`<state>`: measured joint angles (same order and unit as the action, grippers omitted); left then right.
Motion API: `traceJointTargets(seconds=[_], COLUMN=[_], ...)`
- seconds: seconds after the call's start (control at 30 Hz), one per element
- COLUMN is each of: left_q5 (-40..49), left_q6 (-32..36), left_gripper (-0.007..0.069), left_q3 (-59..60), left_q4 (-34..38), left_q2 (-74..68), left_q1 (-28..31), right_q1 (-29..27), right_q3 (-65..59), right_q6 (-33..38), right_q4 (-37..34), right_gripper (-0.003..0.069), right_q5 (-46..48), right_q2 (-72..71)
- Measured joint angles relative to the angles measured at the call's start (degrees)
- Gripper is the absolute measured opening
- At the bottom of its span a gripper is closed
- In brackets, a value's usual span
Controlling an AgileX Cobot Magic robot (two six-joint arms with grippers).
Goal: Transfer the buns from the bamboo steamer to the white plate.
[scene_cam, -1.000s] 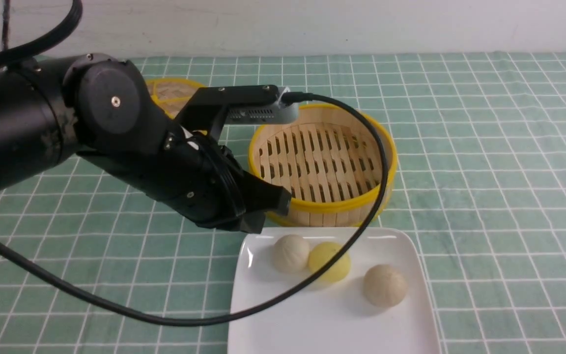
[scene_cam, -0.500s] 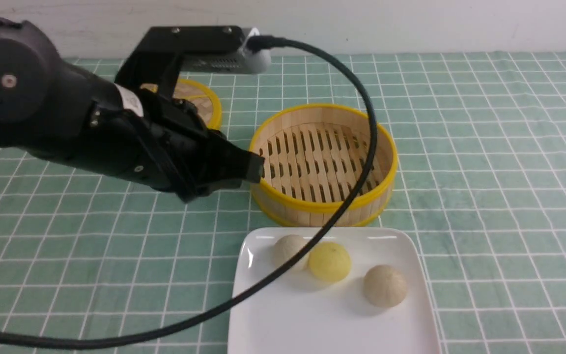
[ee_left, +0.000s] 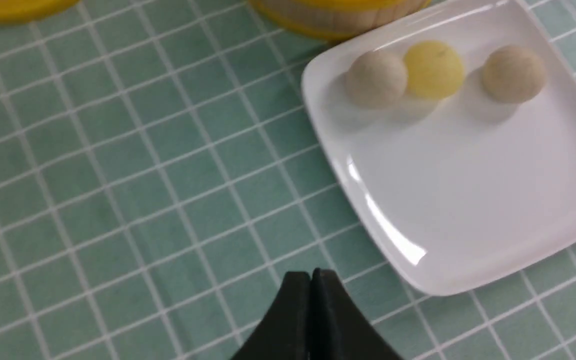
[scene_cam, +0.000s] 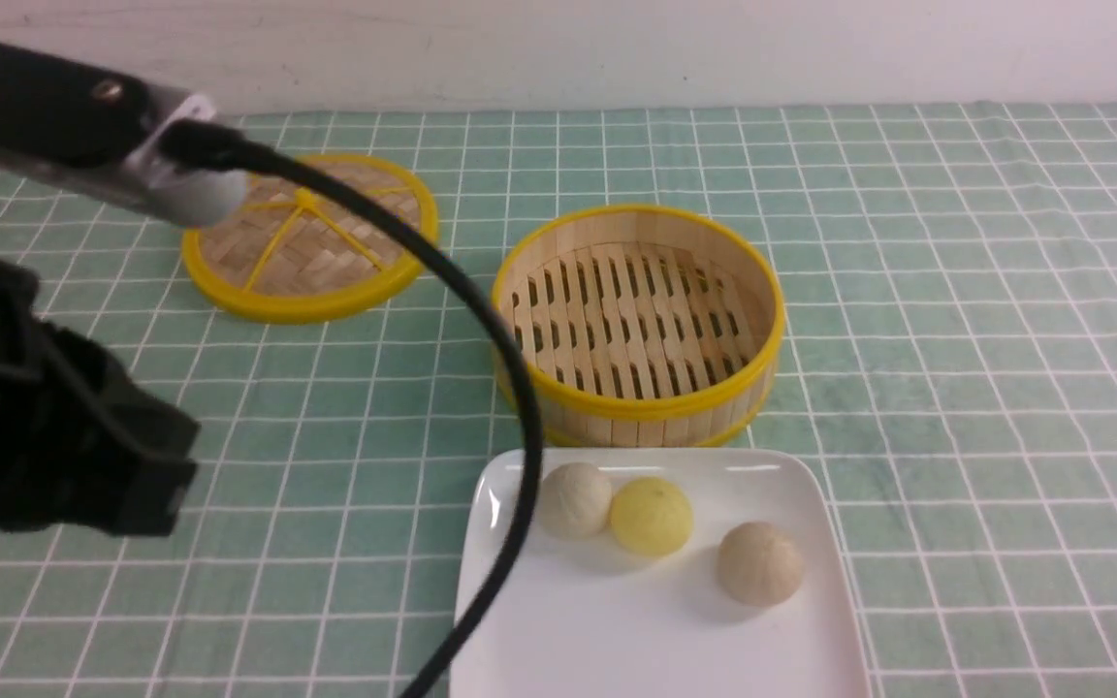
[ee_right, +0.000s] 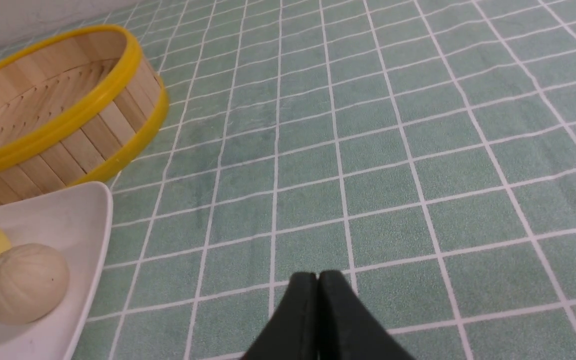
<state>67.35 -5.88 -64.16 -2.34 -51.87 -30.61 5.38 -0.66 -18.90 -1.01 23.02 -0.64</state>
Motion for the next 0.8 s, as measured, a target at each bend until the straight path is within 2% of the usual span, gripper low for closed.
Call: traceJointTargets(seconds=[0.13, 0.23, 0.27, 0.53, 0.8], left_q5=[3.8, 3.8, 3.8, 3.8, 3.8], left_q6=[-6.1, -8.9, -10.3, -15.3, -16.4], left_gripper=[0.0008, 0.0008, 0.0008, 0.0008, 0.0008], left_q3=[0.0, 0.0, 0.0, 0.0, 3.3], left_q4=[-7.8, -11.3, -12.5, -10.5, -9.4], left_q2=[5.5, 8.7, 11.3, 19.6, 27.0], left_q1=[0.0, 0.0, 0.0, 0.0, 0.0], right_q1=[0.0, 0.0, 0.0, 0.0, 0.0], right_q3=[0.0, 0.0, 0.0, 0.0, 0.0], right_q6=[0.2, 2.3, 5.2, 16.3, 17.8], right_q4=[0.0, 0.0, 0.0, -0.9, -1.1], right_gripper=[0.0024, 0.0027, 0.0027, 0.0036, 0.0044], right_q5=[0.0, 0.0, 0.0, -0.4, -0.4], right_q2=[0.0, 0.0, 0.0, 0.0, 0.0])
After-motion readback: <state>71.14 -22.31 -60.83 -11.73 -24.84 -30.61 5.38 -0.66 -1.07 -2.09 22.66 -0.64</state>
